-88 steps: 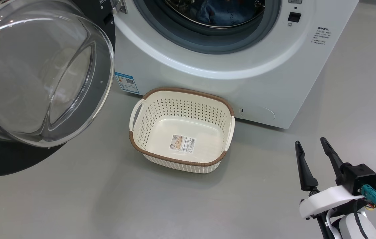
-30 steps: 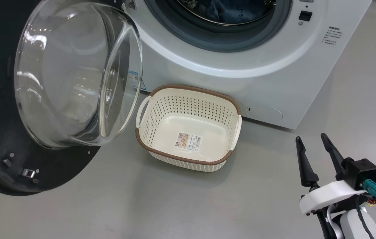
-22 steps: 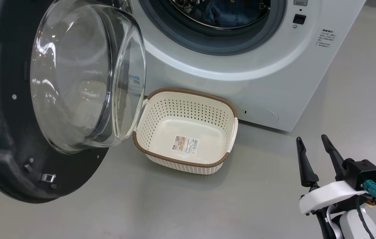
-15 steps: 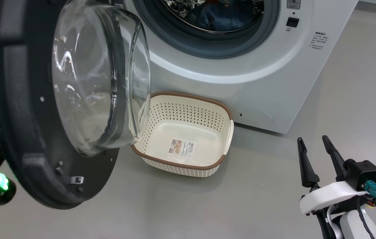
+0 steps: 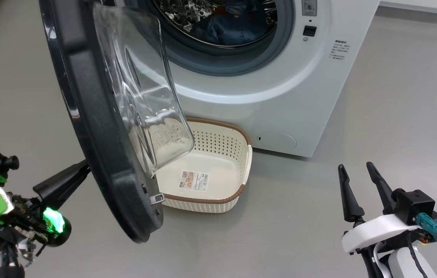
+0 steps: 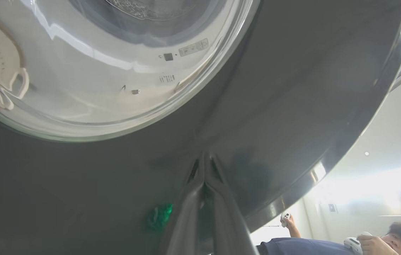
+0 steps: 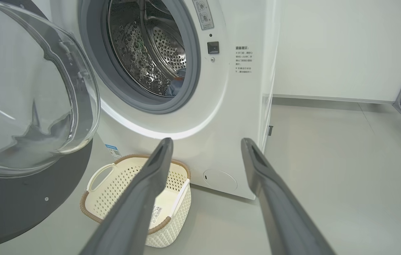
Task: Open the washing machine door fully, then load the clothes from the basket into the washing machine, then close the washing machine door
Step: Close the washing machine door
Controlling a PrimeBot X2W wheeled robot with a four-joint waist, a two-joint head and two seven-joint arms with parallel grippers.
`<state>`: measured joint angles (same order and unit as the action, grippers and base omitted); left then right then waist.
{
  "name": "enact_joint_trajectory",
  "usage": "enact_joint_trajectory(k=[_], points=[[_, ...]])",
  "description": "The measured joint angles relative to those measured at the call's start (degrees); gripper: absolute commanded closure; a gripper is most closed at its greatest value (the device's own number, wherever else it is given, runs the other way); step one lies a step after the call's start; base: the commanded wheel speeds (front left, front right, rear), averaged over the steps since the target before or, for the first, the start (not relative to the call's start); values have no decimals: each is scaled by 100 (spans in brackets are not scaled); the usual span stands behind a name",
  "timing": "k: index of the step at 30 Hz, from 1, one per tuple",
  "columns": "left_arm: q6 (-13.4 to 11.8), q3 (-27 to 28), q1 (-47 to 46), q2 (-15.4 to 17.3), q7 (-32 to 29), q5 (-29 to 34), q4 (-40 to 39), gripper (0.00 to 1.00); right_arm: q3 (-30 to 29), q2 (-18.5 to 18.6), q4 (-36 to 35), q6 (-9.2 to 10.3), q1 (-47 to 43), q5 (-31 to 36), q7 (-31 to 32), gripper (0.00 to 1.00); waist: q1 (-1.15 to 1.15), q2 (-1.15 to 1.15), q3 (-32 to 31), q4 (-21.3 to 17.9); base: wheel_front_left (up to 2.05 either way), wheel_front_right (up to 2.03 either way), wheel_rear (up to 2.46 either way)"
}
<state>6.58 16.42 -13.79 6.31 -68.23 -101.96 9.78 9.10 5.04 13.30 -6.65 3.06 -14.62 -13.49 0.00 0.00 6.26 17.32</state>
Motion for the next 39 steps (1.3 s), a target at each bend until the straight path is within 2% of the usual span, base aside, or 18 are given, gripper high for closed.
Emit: enact_joint_trajectory(k=[10,23,39], points=[[3,-111,4,-327,229,52,-190,100,44,-52,9,1,-1,0,-8,0,0,0,-24,-477,0,0,0],[29,-308,-29,-365,626,312,-290,100,24,-97,33,22,-1,-42,-49,0,0,0,-6,-1245,0,0,0],[30,-278,-642,-443,1801,956,-208,100,21,-115,1,23,-2,-45,-51,0,0,0,132,-2173,0,0,0]])
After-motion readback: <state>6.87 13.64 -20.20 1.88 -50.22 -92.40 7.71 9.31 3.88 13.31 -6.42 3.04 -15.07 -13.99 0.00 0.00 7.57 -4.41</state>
